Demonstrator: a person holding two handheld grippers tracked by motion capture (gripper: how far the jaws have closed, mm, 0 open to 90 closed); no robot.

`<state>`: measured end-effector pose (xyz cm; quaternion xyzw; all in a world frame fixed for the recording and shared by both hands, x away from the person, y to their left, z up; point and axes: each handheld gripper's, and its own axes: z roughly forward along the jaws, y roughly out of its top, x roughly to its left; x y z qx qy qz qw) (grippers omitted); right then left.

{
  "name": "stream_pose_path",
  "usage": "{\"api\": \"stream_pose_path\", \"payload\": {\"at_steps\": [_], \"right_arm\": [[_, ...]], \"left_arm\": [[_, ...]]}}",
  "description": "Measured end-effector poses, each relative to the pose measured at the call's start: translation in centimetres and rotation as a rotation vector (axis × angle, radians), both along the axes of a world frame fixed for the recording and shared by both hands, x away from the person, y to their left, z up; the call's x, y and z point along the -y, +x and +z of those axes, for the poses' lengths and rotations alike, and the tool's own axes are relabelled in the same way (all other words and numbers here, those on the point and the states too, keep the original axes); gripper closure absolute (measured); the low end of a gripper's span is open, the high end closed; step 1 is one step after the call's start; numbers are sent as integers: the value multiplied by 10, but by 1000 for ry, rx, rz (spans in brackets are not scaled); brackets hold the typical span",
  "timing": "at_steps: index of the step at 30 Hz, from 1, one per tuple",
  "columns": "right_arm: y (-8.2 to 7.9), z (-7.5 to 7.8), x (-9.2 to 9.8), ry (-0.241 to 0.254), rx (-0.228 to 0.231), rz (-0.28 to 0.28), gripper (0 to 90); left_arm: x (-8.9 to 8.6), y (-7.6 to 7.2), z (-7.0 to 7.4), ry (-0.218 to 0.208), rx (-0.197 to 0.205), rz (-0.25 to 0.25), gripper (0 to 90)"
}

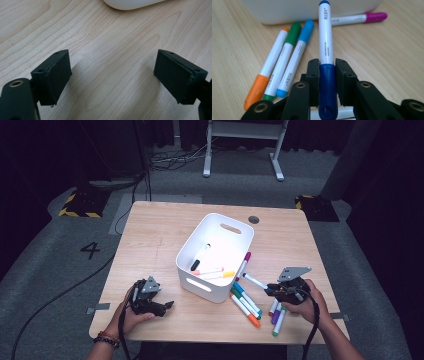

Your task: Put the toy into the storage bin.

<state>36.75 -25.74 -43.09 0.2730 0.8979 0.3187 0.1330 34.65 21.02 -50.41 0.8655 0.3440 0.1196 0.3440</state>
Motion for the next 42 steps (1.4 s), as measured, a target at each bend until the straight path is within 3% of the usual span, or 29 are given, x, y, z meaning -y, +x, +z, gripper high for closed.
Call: {"api": "stream_pose_path", "payload": {"at_steps": [12,21,32,42], "right_arm": [[4,50,18,115,100,-26,748],[8,79,14,148,150,-2,748],[19,102,-13,180,157,44,748],[32,108,-51,152,144,97,748]], "left_arm": [[0,0,0,0,0,0,144],[0,0,0,0,0,0,144],[0,0,0,0,0,0,144],[0,0,0,0,0,-1,144]]}}
